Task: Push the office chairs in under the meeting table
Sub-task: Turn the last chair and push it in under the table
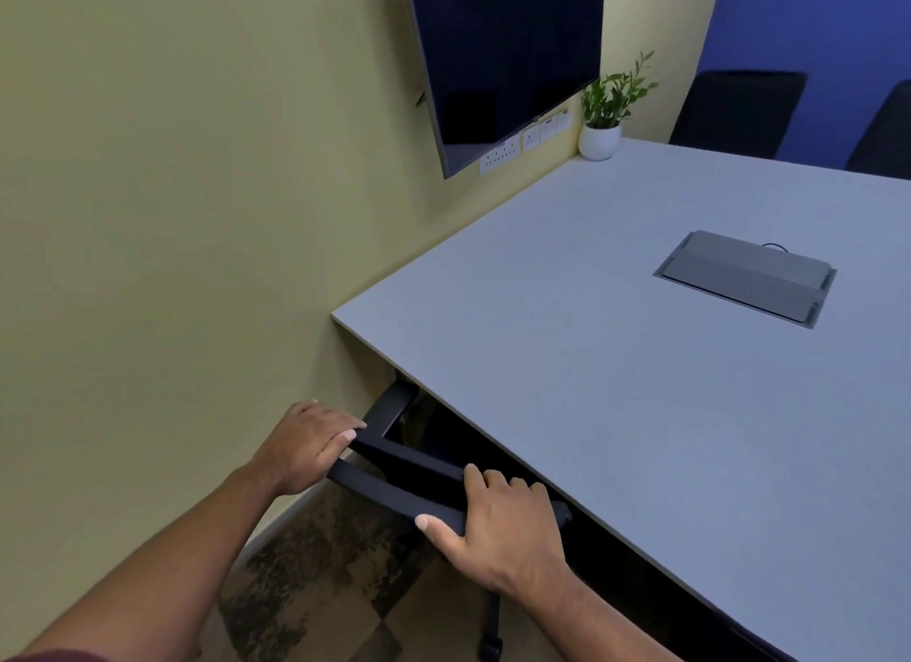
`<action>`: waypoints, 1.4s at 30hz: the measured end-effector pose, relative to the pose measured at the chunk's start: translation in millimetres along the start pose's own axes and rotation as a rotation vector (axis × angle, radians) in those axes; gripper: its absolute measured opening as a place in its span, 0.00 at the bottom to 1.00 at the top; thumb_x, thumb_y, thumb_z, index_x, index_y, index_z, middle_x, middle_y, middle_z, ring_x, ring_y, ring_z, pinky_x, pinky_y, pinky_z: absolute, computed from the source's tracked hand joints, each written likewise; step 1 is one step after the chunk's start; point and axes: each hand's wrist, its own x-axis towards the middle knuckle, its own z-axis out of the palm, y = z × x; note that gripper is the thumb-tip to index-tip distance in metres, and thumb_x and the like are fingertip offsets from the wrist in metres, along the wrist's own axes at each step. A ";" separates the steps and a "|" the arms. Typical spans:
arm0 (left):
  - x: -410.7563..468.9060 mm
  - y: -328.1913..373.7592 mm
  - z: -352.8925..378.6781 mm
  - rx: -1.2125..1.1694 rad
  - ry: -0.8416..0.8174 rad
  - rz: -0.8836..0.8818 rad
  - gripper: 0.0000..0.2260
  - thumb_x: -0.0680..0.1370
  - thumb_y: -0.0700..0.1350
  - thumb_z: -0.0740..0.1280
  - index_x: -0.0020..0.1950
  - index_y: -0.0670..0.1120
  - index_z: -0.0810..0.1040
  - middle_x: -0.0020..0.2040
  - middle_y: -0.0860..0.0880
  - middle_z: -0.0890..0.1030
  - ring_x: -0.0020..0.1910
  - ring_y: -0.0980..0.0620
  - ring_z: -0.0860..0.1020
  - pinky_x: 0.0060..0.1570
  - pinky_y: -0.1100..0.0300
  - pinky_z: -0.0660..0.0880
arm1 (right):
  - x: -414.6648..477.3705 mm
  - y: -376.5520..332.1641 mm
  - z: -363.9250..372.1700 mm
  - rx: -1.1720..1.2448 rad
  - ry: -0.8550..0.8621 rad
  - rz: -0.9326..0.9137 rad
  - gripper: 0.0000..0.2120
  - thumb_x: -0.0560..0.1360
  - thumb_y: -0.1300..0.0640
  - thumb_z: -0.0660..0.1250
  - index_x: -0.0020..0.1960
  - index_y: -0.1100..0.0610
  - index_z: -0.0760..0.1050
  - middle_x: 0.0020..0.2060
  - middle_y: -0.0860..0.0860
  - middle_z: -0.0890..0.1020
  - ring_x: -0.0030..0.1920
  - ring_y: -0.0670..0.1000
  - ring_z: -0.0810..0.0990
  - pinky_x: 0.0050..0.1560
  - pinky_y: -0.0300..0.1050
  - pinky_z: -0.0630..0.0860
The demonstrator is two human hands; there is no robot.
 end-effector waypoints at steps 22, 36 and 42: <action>151.3 -82.9 -1.5 -0.041 0.053 0.269 0.24 0.86 0.62 0.53 0.64 0.55 0.86 0.61 0.58 0.86 0.62 0.55 0.81 0.68 0.53 0.65 | 103.7 -37.6 0.8 0.038 0.076 0.244 0.49 0.75 0.17 0.39 0.70 0.54 0.71 0.62 0.56 0.81 0.60 0.60 0.80 0.62 0.61 0.75; 190.9 -113.7 2.5 -0.109 0.151 0.414 0.20 0.85 0.61 0.59 0.55 0.54 0.87 0.49 0.59 0.87 0.48 0.55 0.83 0.51 0.50 0.75 | 136.5 -56.1 4.3 0.040 0.078 0.319 0.46 0.76 0.18 0.42 0.66 0.55 0.73 0.57 0.56 0.82 0.53 0.60 0.80 0.56 0.60 0.75; 190.7 -115.5 9.3 -0.115 0.139 0.395 0.21 0.84 0.64 0.58 0.57 0.55 0.86 0.52 0.61 0.87 0.52 0.55 0.83 0.56 0.50 0.73 | 135.4 -55.2 8.2 0.051 0.086 0.344 0.45 0.75 0.16 0.43 0.66 0.53 0.72 0.56 0.54 0.82 0.52 0.58 0.80 0.57 0.59 0.76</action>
